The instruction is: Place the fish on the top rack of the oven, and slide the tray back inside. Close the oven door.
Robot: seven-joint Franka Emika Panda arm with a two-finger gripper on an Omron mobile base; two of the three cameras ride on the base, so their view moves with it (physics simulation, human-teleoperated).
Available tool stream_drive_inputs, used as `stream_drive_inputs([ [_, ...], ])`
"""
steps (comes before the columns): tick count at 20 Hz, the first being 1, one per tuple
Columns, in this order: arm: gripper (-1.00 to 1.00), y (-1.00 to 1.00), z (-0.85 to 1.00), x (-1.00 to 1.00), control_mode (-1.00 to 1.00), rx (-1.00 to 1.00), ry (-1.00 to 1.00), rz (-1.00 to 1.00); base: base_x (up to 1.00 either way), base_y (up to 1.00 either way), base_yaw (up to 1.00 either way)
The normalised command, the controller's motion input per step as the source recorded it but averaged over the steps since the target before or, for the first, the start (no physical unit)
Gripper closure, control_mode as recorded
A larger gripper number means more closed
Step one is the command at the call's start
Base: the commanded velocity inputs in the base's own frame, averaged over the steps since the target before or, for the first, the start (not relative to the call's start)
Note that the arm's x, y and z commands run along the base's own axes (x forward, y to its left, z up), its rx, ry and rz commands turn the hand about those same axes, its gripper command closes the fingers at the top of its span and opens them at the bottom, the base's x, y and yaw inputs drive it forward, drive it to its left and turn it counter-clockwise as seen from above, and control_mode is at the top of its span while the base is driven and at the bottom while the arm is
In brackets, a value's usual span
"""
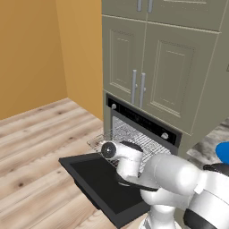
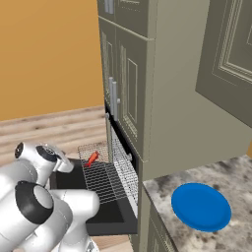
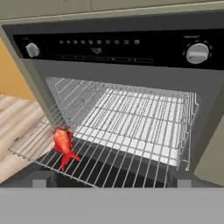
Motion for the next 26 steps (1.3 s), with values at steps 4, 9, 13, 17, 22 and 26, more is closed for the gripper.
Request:
stream_drive_inputs([
  [4, -1.00, 0.19, 0.00, 0.15, -1.00, 0.00, 0.24, 0.10, 0.00, 0.00, 0.00],
  [9, -1.00, 0.28, 0.00, 0.00, -1.00, 0.00, 0.14, 0.11, 0.00, 0.00, 0.00],
  [13, -1.00, 0.43, 0.00, 0.00, -1.00, -0.02, 0.06, 0.14, 0.00, 0.00, 0.00],
  [17, -1.00, 0.34, 0.00, 0.00, -1.00, -0.01, 0.08, 0.17, 0.00, 0.00, 0.00],
  [22, -1.00, 0.09, 0.00, -0.05, -1.00, 0.00, 0.18, 0.21, 0.00, 0.00, 0.00],
  [26, -1.00, 0.00, -0.07, -0.26, -1.00, 0.00, 0.14, 0.28, 0.00, 0.00, 0.00],
])
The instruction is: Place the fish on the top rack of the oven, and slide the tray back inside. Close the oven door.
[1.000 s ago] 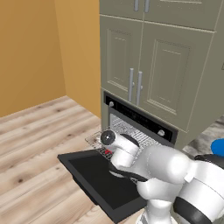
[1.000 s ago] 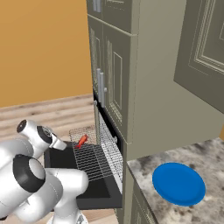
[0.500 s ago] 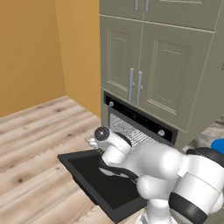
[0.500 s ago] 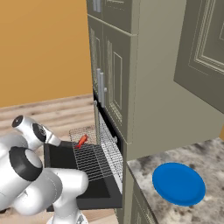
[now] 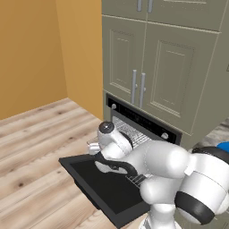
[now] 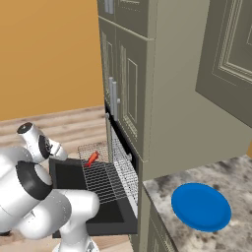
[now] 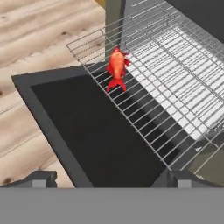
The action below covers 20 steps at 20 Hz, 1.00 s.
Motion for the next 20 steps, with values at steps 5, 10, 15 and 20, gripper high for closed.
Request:
stream_drive_inputs([
  [5, -1.00, 0.00, -0.15, -0.32, -1.00, 0.00, 0.05, 0.33, 0.00, 0.00, 0.00],
  [10, -1.00, 0.00, -0.17, -0.22, -1.00, 0.00, 0.03, 0.35, 0.00, 0.00, 0.00],
  [15, -1.00, 0.00, -0.04, -0.03, -1.00, 0.00, 0.05, 0.31, 0.00, 0.00, 0.00],
  [20, -1.00, 0.07, -0.21, 0.00, -1.00, 0.00, 0.07, 0.19, 0.00, 0.00, 0.00],
])
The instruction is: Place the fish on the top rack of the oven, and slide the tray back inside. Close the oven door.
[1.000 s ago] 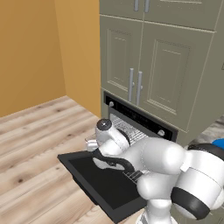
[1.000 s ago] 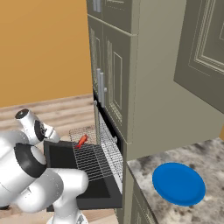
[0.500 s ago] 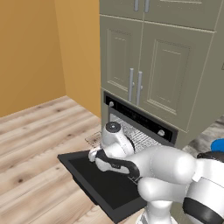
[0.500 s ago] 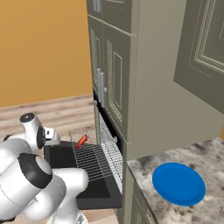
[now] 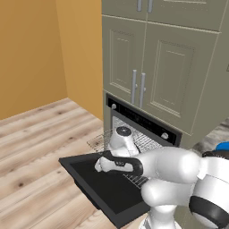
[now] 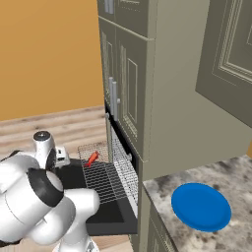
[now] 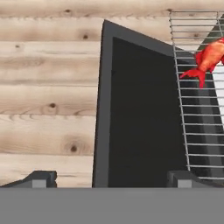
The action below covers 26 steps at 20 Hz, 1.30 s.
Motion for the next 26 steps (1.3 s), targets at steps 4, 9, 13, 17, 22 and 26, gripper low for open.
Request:
stream_drive_inputs([
  [4, -1.00, 0.28, -0.49, 0.04, -1.00, -0.05, 0.05, 0.10, 0.00, 0.00, 0.00],
  [9, -1.00, 0.23, -0.43, 0.20, -1.00, -0.11, 0.00, 0.00, 0.00, 0.00, 0.00],
  [13, -1.00, 0.01, -0.19, 0.21, -1.00, -0.07, 0.00, 0.00, 0.00, 0.00, 0.00],
  [17, -1.00, 0.00, -0.14, 0.19, -1.00, -0.06, 0.00, 0.00, 0.00, 0.00, 0.00],
  [22, -1.00, 0.00, -0.31, 0.19, -1.00, -0.08, 0.00, 0.00, 0.00, 0.00, 0.00],
  [26, -1.00, 0.00, -0.41, 0.28, -1.00, -0.09, 0.00, 0.00, 0.00, 0.00, 0.00],
])
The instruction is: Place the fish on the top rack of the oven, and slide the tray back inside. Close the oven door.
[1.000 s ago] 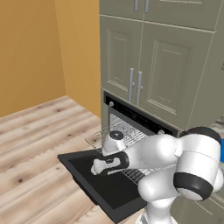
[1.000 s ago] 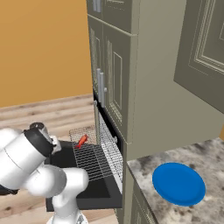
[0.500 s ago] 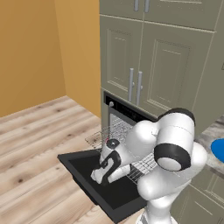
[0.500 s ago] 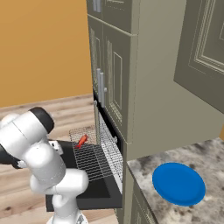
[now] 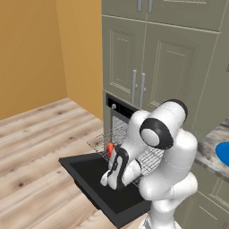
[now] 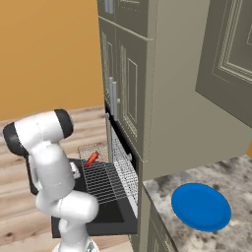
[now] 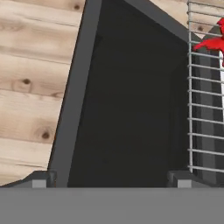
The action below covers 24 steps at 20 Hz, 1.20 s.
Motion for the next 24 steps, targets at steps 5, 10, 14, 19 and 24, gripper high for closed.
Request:
stream_drive_inputs([
  [5, -1.00, 0.02, -0.50, 0.35, -1.00, -0.09, 0.00, 0.00, 0.00, 0.00, 0.00],
  [10, -1.00, 0.16, -0.61, 0.36, -1.00, -0.12, 0.00, 0.00, 0.00, 0.00, 0.00],
  [14, -1.00, 0.32, -0.80, 0.14, -1.00, -0.15, -0.02, 0.00, 0.00, 0.00, 0.00],
  [19, -1.00, 0.64, -0.89, -0.08, -1.00, -0.17, -0.09, 0.00, 0.00, 0.00, 0.00],
  [24, -1.00, 0.74, -0.74, -0.09, -1.00, -0.13, -0.12, 0.00, 0.00, 0.00, 0.00],
])
